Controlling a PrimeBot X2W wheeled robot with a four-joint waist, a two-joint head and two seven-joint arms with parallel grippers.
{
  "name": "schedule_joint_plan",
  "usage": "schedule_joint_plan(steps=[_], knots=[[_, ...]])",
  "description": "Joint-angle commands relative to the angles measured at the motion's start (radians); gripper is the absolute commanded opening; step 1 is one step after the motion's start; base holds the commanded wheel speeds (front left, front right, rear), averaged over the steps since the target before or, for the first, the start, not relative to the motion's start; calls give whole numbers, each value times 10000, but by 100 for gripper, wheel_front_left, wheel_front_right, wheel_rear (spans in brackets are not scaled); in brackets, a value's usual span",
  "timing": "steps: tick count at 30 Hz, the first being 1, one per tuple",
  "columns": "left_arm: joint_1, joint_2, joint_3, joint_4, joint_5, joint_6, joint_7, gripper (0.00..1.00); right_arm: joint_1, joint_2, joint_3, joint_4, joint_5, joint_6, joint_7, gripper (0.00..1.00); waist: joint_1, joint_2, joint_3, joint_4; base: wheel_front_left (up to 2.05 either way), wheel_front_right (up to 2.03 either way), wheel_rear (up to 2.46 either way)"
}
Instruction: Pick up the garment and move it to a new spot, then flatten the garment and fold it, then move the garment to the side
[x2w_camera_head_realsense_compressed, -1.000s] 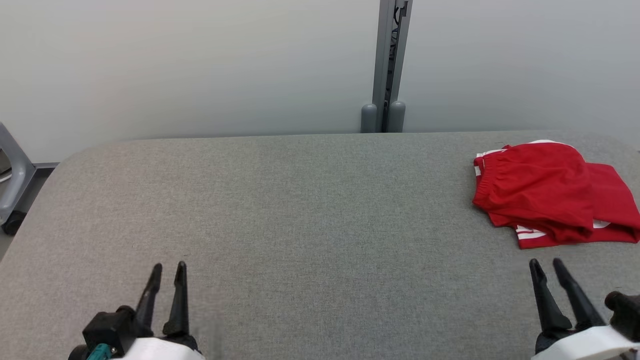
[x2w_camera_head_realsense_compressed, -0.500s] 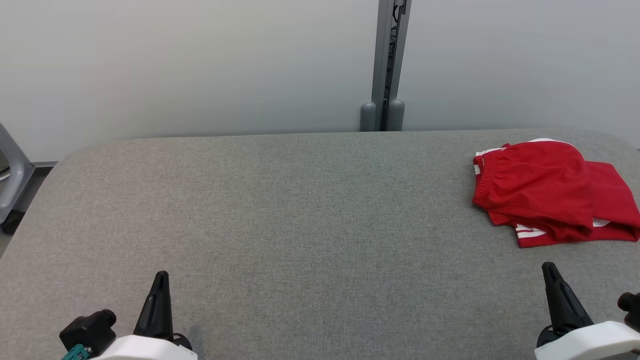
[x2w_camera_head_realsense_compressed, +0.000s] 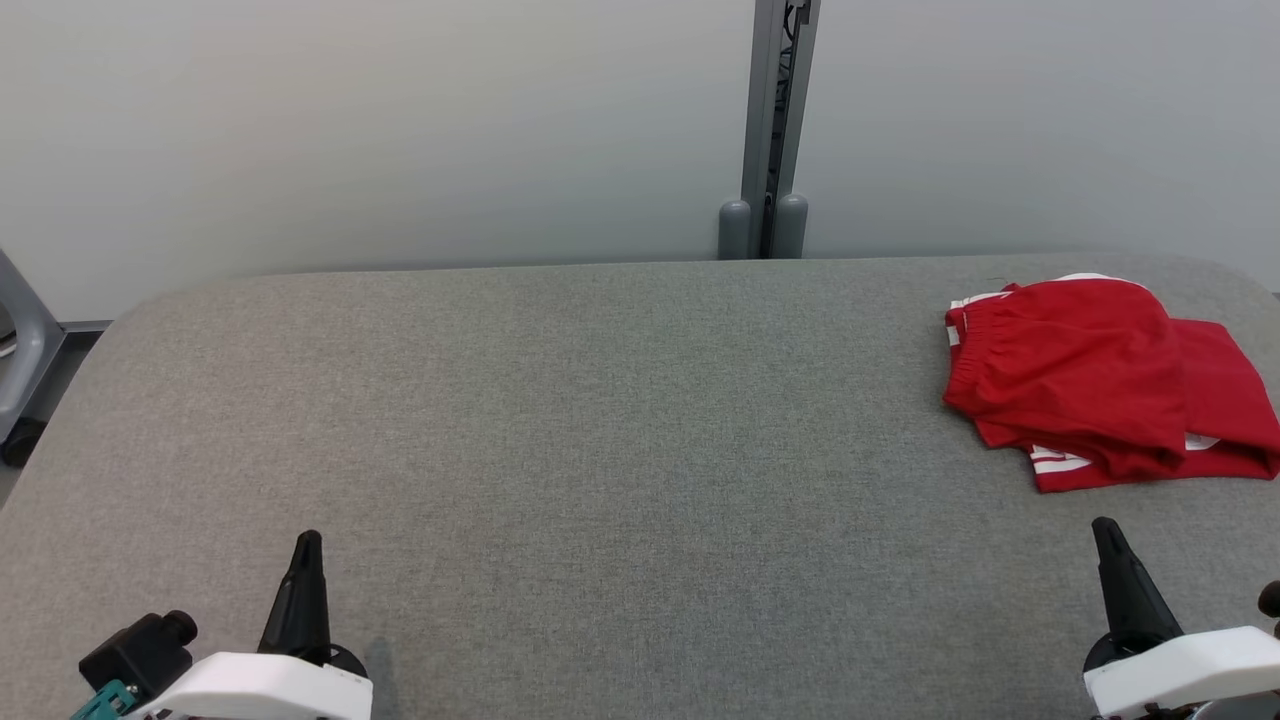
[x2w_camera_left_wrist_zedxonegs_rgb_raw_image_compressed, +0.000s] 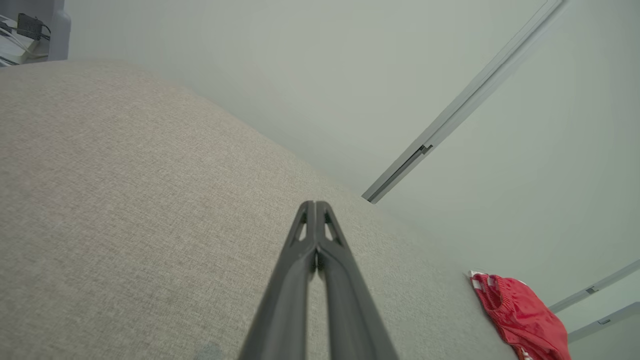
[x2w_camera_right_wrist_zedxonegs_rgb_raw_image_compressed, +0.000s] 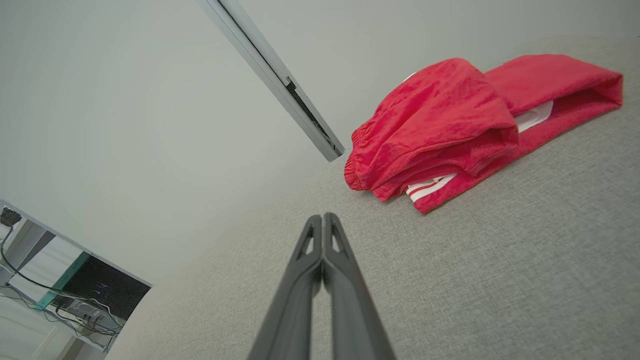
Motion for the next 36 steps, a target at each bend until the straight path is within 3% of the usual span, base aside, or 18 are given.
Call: schedule_joint_plan(steps=[1, 36], knots=[[-392, 47, 109, -153, -281, -75, 61, 0, -312, -49, -82, -105, 267, 0, 82, 0, 0, -1, 3, -2, 0, 0, 0], [-784, -119, 744, -130, -4002, -453, 1164, 0, -824, 405, -658, 258, 3753, 1, 843, 0, 0, -1, 128, -67, 0, 0, 0]])
